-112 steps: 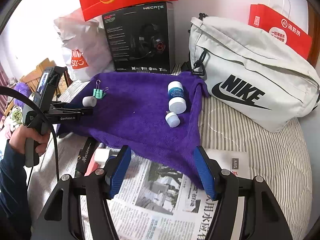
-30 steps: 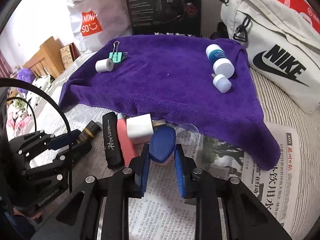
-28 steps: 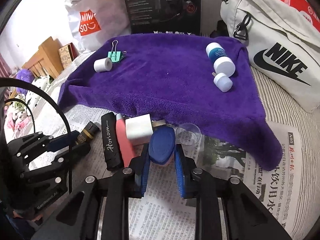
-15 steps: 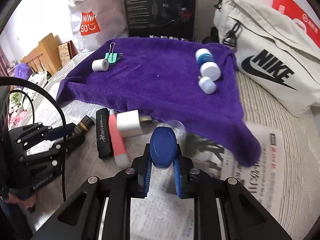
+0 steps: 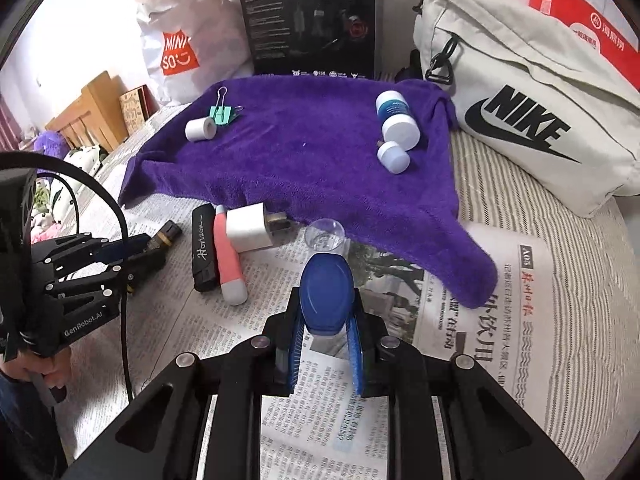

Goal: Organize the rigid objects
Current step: 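Lift the Grand Reserve bottle with the left gripper while the right gripper grasps the blue lid, then set the bottle on the towel with the left gripper while the right gripper places the lid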

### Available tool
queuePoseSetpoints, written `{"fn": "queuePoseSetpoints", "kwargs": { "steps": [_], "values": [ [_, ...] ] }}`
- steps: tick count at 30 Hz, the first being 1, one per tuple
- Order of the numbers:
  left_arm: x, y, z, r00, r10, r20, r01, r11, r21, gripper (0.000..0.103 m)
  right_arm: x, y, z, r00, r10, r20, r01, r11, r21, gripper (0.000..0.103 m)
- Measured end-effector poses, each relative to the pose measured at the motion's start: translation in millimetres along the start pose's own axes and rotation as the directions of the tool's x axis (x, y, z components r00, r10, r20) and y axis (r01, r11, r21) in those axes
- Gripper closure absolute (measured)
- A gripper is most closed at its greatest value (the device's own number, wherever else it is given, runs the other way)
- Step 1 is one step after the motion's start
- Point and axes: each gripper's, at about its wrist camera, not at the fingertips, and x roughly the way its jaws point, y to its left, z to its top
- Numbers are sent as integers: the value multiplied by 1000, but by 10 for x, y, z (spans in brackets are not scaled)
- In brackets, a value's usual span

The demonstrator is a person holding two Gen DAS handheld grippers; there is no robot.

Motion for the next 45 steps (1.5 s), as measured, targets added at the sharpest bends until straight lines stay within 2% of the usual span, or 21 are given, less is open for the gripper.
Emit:
{"fn": "queuePoseSetpoints", "kwargs": {
  "steps": [4,25,45],
  "values": [
    [-67,80,23,1000,-15,2,16,1000,-23,80,-37,-19,43,1000,7,16,-7,1000,-2,83],
    [-227,260,384,999,-16,38,16,1000,6,80,-49,-233,158,999,26,44,-28,999,44,83],
    [-28,418,844,999,-36,40,34,999,30,80,-29,-298,268,998,24,57,-27,998,49,83]
  ]
}}
